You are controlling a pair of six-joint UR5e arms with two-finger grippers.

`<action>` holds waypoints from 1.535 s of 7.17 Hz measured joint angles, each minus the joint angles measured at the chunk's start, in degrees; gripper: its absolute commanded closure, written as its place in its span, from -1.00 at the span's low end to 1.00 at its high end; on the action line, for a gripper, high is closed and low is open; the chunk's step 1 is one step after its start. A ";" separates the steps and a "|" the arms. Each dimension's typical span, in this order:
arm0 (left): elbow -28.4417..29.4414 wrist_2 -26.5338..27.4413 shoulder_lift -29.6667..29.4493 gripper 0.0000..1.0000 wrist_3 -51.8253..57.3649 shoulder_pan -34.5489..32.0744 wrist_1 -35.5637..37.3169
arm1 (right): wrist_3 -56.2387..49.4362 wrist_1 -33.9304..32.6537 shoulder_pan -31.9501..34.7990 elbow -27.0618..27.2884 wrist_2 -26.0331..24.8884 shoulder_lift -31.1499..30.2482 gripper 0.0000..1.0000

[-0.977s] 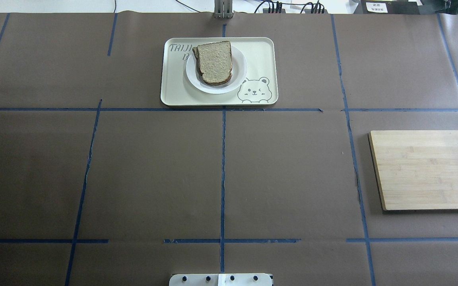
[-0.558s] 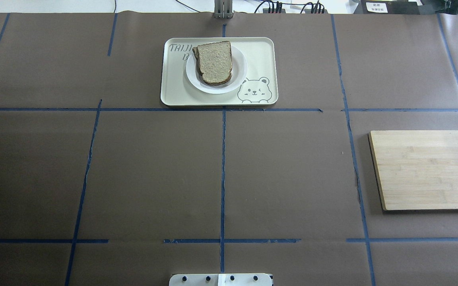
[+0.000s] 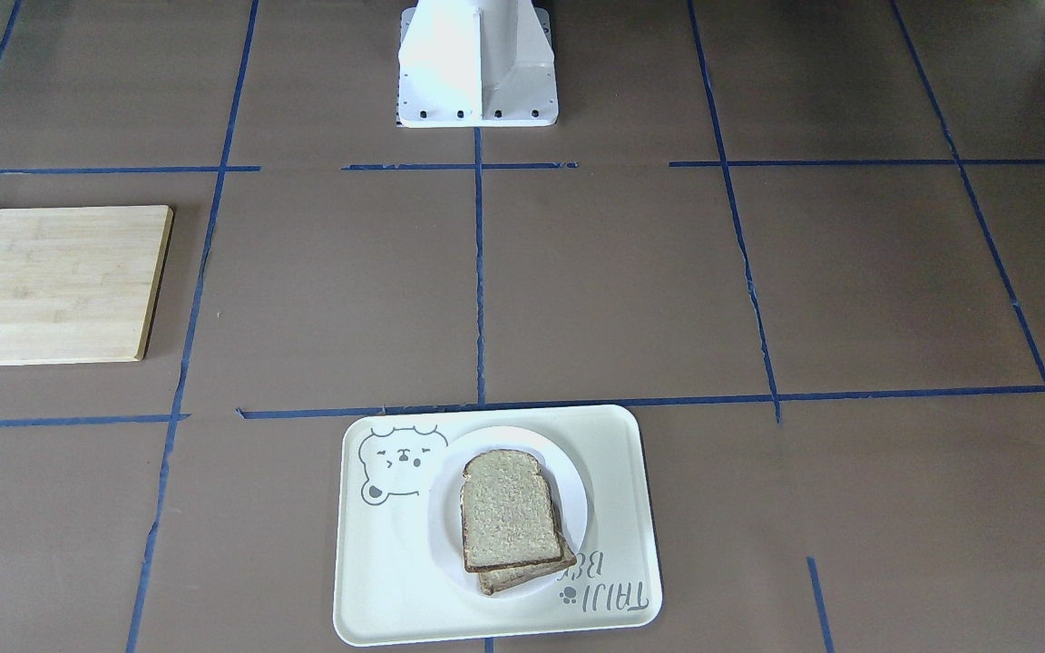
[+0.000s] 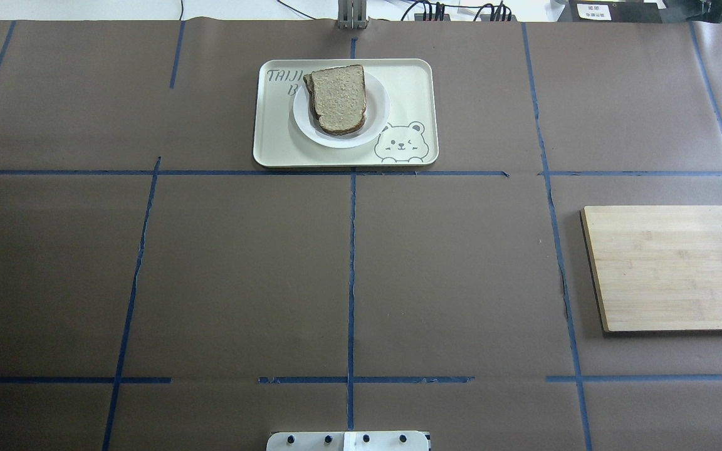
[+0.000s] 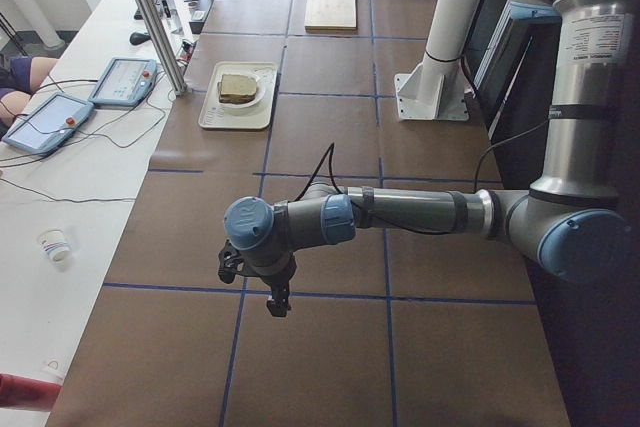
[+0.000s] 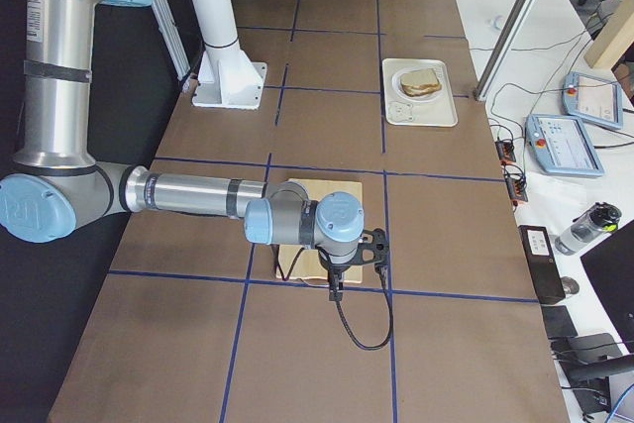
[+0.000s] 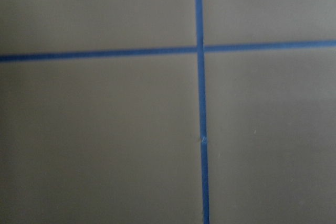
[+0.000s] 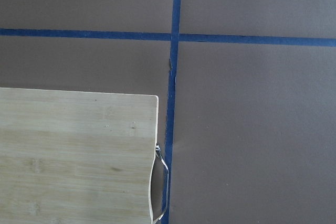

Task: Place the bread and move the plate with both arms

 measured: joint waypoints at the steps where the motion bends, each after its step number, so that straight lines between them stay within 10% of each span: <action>1: -0.33 -0.02 1.62 -1.00 0.01 -0.01 -2.85 | 0.00 0.00 0.00 0.02 -0.02 0.00 -1.00; 11: 0.20 0.14 2.91 -1.00 -0.22 0.14 -7.29 | -0.11 0.09 0.00 -0.05 -0.31 0.09 -1.00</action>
